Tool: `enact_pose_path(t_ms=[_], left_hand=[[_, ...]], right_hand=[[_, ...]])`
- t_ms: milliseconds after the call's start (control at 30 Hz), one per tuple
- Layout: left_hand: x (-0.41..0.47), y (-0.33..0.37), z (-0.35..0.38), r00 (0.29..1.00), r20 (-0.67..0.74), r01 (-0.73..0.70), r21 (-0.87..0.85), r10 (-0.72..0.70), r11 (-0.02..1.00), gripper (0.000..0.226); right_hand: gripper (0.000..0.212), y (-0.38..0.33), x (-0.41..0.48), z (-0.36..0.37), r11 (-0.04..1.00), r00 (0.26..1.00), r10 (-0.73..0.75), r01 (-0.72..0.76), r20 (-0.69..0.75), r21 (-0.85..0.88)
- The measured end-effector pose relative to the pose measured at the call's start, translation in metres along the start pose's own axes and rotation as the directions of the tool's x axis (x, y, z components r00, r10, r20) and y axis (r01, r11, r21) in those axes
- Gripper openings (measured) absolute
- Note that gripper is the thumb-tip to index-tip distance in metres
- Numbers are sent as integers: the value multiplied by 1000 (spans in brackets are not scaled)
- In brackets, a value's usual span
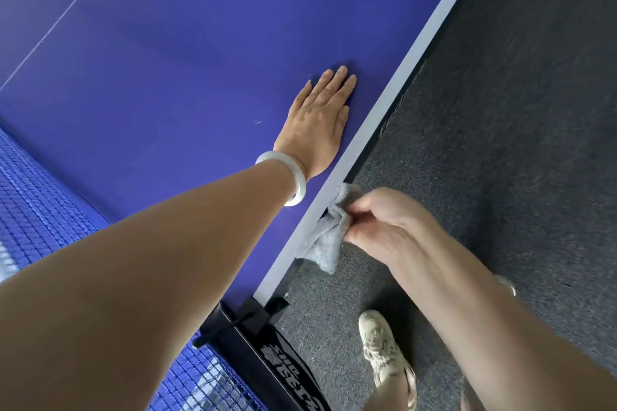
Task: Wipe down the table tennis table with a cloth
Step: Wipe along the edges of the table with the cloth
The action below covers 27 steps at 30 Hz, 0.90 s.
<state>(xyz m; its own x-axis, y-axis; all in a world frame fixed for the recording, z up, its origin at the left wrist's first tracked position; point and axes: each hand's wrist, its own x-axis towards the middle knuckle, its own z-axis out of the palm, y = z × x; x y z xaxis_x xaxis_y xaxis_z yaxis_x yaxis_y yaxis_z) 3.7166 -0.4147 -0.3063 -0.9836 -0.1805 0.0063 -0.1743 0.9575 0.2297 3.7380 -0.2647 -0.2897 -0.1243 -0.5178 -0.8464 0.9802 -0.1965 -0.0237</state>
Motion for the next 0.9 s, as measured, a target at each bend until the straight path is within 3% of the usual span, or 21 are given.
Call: enact_pose_path(t_ms=[133, 200, 267, 400, 500, 567, 633, 700, 800, 900], left_hand=[[2, 1, -2, 1000, -6, -2, -9, 2, 1000, 49], [3, 1, -1, 1000, -9, -7, -12, 7, 1000, 49], [2, 1, -1, 1000, -11, -12, -20, 12, 1000, 49], [-1, -1, 0, 1000, -17, -22, -33, 21, 999, 49], [0, -1, 0, 999, -20, -26, -26, 26, 999, 49], [1, -1, 1, 999, -22, -25, -28, 24, 999, 49], [2, 0, 0, 1000, -17, -23, -32, 22, 999, 49], [2, 1, -2, 1000, -6, -20, -31, 20, 999, 48], [3, 4, -5, 1000, 15, -8, -28, 8, 1000, 50], [3, 8, -4, 1000, 19, 0, -21, 1, 1000, 51]], right_hand=[[32, 51, -13, -12, 991, 999, -8, 13, 43, -136], [25, 91, -16, -21, 991, 992, 95, -86, 88, -103], [21, 101, -9, -20, 992, 992, 124, -124, 36, -26], [29, 42, 15, -3, 993, 999, -22, 28, -50, 116], [33, -38, 23, 13, 972, 969, -234, 232, -79, -41], [32, -94, 30, 26, 897, 900, -435, 429, -35, -106], [41, -135, 40, 36, 739, 750, -662, 655, 14, -157], [38, -146, 51, 35, 571, 613, -787, 766, 71, -294], [56, -98, 55, 15, 351, 446, -875, 853, 191, -386], [60, -11, 45, -13, 312, 435, -845, 873, 311, -374]])
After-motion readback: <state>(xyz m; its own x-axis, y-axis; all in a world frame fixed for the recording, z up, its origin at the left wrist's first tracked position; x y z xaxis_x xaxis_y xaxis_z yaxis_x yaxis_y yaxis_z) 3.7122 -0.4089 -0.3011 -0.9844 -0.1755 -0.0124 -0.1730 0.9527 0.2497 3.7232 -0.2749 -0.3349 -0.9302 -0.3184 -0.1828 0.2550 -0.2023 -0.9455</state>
